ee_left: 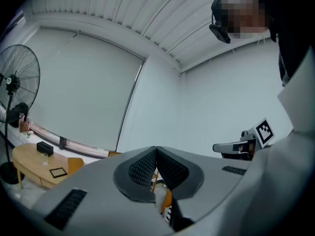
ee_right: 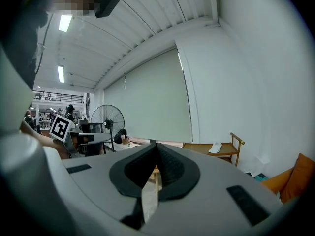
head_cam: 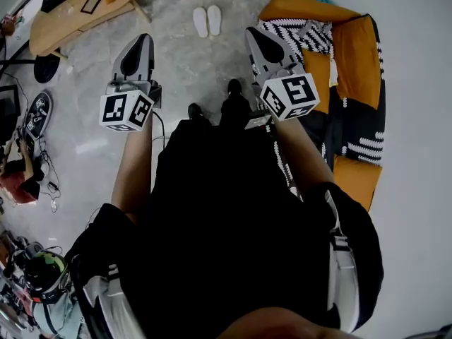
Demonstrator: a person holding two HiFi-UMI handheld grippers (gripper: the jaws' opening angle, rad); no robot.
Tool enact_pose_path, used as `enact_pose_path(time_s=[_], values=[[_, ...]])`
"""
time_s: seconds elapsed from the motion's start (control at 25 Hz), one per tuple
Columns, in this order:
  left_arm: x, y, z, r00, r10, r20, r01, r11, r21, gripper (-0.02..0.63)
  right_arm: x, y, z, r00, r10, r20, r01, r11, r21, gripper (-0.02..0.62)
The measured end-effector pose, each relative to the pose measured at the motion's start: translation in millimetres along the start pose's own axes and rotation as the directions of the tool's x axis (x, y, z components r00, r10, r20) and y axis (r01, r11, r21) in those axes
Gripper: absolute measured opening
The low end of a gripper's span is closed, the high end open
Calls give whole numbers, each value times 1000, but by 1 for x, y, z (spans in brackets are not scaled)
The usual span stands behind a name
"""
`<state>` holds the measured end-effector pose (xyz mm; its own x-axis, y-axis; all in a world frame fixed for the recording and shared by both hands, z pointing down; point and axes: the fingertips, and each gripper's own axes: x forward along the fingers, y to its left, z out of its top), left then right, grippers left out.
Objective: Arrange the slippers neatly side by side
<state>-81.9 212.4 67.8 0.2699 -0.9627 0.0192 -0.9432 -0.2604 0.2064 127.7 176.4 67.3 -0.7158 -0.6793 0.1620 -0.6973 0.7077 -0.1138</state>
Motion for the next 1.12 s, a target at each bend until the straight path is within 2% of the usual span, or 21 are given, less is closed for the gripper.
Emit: enact_pose_path(time_s=[0.24,0.4,0.6,0.8,0.96,1.12], values=[[-17,-40,-17,999,28,-30,-28,1000,-8,16,-25,-9,-7,997,75,-36,-74,997,21,32],[-17,-80,-19,999,20,-38,-21,1000,-18,17,-48,-18,-7,991,122,-54,-123,992,-7,31],[-8,-137,-28,996,-25,-82,26,1000,12,17,-95,-50,-23,994,104,-42,-103,994,35,31],[-8,-173,-30,994,-41,-104,46,998,47,17,-119,-63,-40,993,117,-27,-115,991,76,31],[-15,-181,-37,989,-27,-147,39,996,84,17,-121,-62,-49,992,126,-1,-125,988,93,31],[-32,-175,-34,992,2,-129,10,996,91,15,-122,-56,-52,997,81,7,-81,991,107,31]])
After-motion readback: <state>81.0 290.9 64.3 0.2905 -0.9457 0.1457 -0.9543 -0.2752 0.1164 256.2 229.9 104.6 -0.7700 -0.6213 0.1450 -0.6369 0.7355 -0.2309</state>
